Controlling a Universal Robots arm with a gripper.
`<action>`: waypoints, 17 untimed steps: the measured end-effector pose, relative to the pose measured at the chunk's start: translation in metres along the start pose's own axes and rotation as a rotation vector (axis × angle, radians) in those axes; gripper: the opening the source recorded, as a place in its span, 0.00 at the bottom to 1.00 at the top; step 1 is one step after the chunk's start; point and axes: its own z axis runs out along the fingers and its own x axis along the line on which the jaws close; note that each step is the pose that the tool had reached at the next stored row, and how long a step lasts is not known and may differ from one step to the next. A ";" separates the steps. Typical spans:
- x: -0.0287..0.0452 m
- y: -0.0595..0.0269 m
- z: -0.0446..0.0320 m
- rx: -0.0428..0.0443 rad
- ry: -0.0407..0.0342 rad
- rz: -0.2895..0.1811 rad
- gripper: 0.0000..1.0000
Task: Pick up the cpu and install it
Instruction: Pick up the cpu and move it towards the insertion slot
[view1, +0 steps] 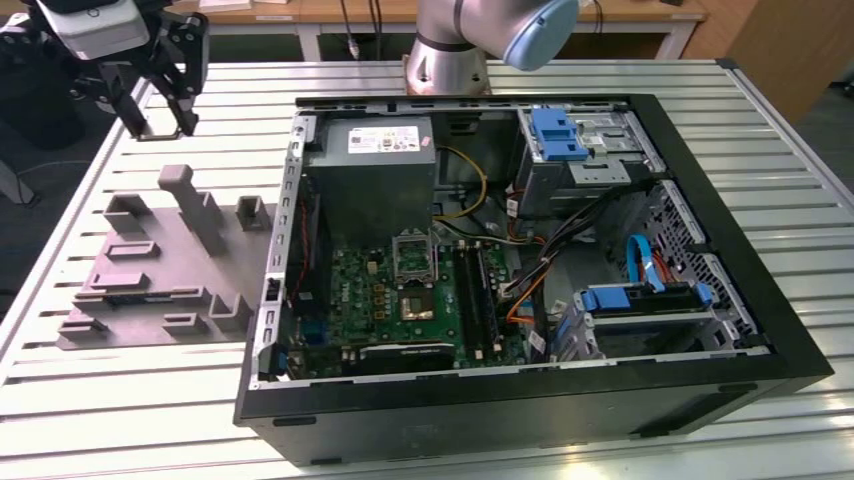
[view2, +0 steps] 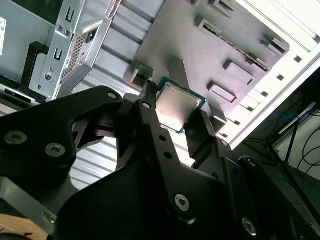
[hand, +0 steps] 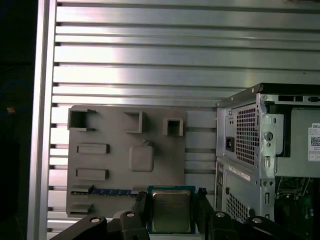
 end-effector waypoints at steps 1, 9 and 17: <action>-0.0004 0.0000 0.0000 0.0000 0.0000 0.000 0.47; -0.0033 0.0000 0.0000 0.0000 0.0000 0.000 0.47; -0.0061 -0.0001 0.0000 0.0000 0.0000 0.000 0.47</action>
